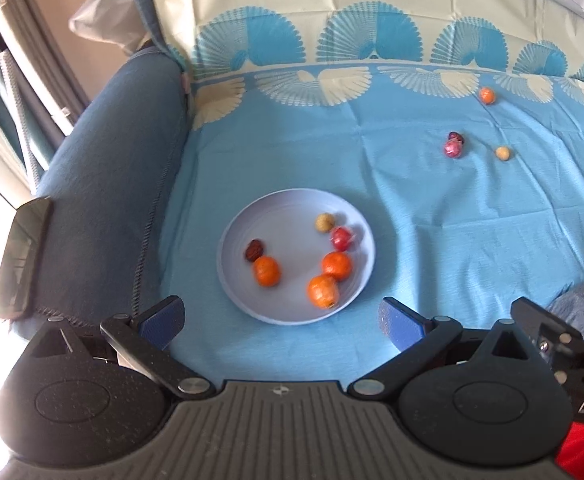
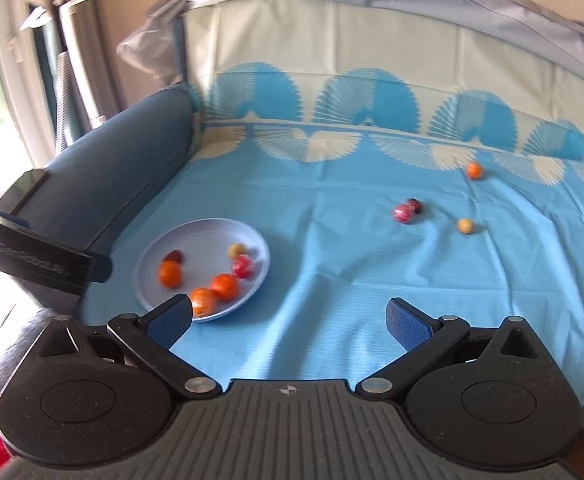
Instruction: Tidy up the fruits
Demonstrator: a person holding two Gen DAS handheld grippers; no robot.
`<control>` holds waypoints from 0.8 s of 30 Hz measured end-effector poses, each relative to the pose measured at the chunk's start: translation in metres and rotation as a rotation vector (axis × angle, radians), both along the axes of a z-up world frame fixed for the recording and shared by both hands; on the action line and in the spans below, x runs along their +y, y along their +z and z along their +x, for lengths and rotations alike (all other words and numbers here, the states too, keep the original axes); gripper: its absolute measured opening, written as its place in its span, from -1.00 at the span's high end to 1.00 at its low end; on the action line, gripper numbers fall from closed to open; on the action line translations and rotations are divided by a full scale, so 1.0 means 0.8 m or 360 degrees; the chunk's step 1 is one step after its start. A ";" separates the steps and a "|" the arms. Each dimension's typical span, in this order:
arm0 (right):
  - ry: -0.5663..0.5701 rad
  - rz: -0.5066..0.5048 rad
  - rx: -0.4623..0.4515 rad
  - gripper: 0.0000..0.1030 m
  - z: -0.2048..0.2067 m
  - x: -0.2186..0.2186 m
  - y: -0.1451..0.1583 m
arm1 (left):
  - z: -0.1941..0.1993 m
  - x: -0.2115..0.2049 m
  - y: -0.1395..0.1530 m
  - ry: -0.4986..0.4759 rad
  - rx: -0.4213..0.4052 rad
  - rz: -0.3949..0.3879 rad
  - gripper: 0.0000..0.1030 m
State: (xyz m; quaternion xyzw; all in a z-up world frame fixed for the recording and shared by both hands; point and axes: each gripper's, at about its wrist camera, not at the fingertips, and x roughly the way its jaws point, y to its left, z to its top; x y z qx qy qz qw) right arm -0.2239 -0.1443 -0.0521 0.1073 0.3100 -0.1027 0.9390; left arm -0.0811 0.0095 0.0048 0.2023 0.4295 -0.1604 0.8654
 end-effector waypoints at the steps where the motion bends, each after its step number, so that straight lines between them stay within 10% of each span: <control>1: -0.0037 0.0001 0.0002 -0.98 0.000 -0.011 -0.002 | 0.004 -0.011 -0.002 -0.0013 0.0011 -0.0009 -0.99; 13: -0.0466 -0.0052 -0.0074 -0.98 0.049 -0.209 -0.028 | 0.095 -0.206 -0.069 -0.0285 -0.0061 -0.0116 -0.99; 24: -0.0543 -0.0093 -0.0089 -0.98 0.222 -0.400 -0.113 | 0.193 -0.362 -0.190 -0.0533 0.0030 -0.0103 -0.99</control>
